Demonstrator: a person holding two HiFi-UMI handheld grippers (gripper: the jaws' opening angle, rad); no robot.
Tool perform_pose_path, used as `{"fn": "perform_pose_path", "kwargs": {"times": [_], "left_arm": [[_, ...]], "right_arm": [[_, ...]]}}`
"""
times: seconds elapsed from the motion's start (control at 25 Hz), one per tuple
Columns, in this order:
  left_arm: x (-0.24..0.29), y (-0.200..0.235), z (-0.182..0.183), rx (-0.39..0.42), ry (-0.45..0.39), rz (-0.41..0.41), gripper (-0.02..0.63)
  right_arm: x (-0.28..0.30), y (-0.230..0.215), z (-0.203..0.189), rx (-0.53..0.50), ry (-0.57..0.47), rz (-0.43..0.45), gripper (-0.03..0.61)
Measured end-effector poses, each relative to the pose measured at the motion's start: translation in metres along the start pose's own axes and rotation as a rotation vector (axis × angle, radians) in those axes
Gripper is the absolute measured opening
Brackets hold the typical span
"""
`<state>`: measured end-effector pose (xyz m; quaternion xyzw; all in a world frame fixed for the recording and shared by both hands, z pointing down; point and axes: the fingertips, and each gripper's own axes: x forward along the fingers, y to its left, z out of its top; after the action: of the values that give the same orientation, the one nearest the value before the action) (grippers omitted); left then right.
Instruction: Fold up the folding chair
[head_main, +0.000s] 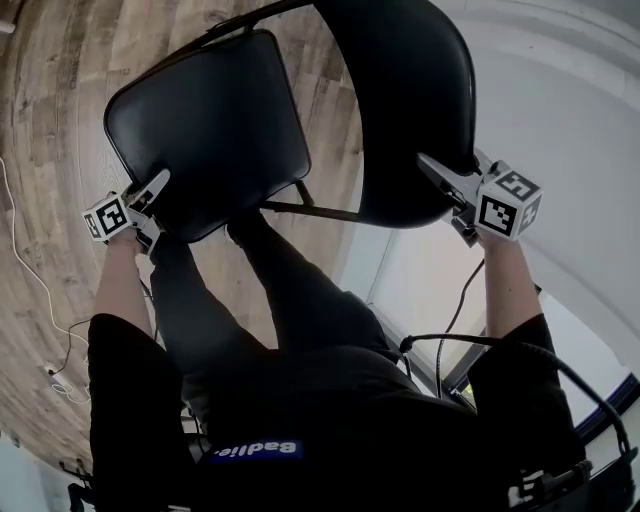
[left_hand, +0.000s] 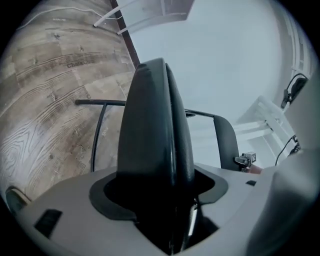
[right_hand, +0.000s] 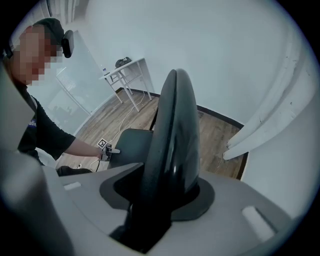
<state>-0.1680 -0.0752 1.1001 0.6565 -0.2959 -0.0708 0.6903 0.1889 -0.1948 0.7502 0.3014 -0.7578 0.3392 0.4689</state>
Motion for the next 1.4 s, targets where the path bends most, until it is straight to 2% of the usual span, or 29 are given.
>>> {"fn": "perform_pose_path", "kwargs": {"times": [0.16, 0.44, 0.76, 0.96, 1.4], "left_arm": [[0.003, -0.017, -0.001, 0.000, 0.005, -0.009, 0.319], [0.000, -0.054, -0.013, -0.009, 0.000, 0.024, 0.294], [-0.008, -0.106, -0.029, -0.027, -0.046, 0.075, 0.258], [-0.006, -0.145, -0.038, -0.034, -0.062, 0.108, 0.242], [0.011, -0.233, -0.036, -0.029, -0.072, 0.099, 0.196]], "right_arm": [[-0.010, 0.004, 0.006, -0.014, -0.006, 0.021, 0.133], [-0.035, 0.028, 0.017, -0.022, -0.014, 0.020, 0.100], [-0.060, 0.062, 0.031, -0.078, 0.000, 0.014, 0.075], [-0.077, 0.081, 0.035, -0.115, 0.012, -0.026, 0.072], [-0.110, 0.106, 0.048, -0.158, 0.024, -0.100, 0.074]]}}
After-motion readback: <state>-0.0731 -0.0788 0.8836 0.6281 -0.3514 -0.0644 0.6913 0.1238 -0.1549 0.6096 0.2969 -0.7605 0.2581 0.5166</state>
